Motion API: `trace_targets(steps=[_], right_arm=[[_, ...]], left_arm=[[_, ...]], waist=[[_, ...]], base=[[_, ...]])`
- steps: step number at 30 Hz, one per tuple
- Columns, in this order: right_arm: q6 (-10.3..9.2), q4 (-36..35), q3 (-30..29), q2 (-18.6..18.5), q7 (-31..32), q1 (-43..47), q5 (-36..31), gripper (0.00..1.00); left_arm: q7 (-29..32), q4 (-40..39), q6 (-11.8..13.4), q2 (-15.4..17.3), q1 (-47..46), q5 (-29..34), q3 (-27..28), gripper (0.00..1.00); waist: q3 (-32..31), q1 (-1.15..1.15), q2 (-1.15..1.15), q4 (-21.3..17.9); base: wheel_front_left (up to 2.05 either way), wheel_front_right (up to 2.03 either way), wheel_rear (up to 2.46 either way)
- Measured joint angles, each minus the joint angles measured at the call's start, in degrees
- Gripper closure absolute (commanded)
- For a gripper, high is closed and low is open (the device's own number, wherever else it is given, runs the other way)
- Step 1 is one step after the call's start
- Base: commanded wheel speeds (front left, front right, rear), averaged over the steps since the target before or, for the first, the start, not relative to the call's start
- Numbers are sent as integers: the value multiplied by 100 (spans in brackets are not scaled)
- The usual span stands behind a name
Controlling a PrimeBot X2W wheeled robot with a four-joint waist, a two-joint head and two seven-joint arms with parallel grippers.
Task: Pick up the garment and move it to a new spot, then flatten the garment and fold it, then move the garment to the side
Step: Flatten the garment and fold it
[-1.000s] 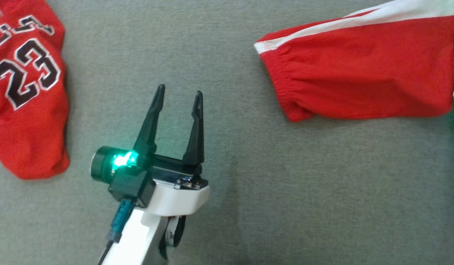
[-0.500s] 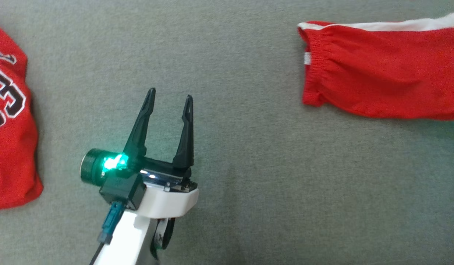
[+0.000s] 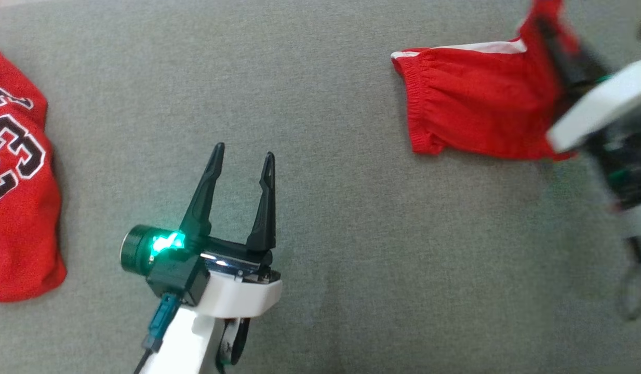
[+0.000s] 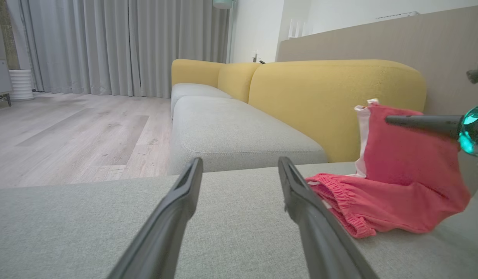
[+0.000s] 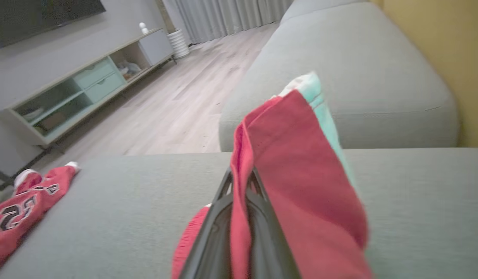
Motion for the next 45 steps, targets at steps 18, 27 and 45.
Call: trace_targets(steps=[18, 27, 45], right_arm=[[0, -330, -1227, 1436, -1605, 1239, -1328, 0], [0, -88, -1145, 1290, -2492, 2769, -2267, 0], [0, 116, -1334, 1929, -2493, 4079, -3081, 0]], left_arm=[[0, -32, 52, -57, 143, -211, 83, 0], [1, 30, 147, -56, 971, -201, 619, 0], [2, 798, -122, -52, 2028, -108, 1118, 0]], waist=[[-306, 0, 0, 361], [-1058, -1, 0, 262], [-2133, 0, 0, 80]], base=[[0, 0, 0], [0, 0, 0], [0, 0, 0]])
